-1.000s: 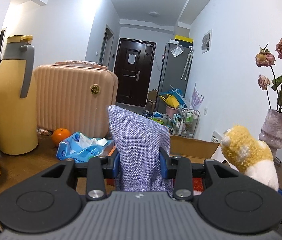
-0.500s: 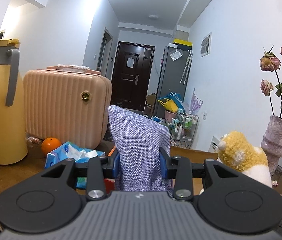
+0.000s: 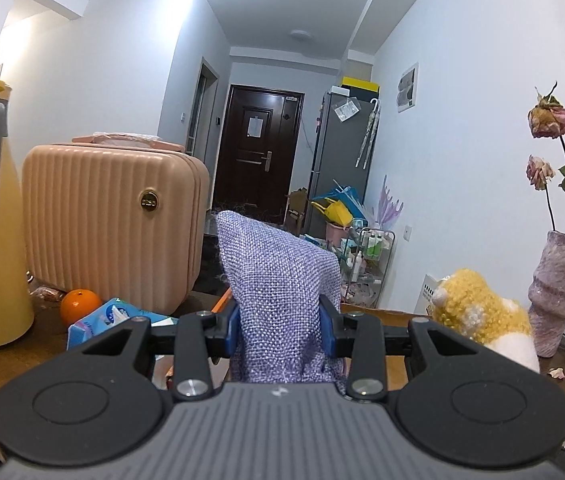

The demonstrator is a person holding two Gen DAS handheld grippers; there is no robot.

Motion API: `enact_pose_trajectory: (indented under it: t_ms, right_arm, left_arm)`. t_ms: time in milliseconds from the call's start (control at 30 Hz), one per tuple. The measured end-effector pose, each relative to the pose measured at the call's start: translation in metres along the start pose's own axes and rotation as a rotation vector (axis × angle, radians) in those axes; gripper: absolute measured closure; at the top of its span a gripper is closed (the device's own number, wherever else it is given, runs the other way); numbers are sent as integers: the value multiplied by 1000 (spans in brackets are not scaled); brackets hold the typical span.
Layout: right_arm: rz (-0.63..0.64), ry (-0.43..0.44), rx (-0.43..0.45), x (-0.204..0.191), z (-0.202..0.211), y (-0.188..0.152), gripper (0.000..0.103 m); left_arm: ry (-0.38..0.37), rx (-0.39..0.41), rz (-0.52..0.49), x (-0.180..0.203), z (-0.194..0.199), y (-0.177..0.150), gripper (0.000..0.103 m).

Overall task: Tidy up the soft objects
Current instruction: 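Carry the purple bag and sheep plush in both grippers over the cardboard box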

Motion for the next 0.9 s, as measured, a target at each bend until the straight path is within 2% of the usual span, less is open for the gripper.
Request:
enact_pose_trajectory:
  t_ms: [433,900]
  right_arm:
    - [3,-5,-35,0,-32,-5,51]
    - [-12,16,-123,-3,-71,-15,51]
  left_arm:
    - [-11,-35,-37,8,-35,-12,65]
    - [-23,-114,-58,7,-77,-25,65]
Point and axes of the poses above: each gripper's, at about its wrist camera, not at the fingertips, and z roughly against the way its jaws point, x to its right, y to its top, the point moved 1 cm from there along -z, roughly the way its jaws point, and after that the axes turned 15 degrees about x, right-handed, at the moved point
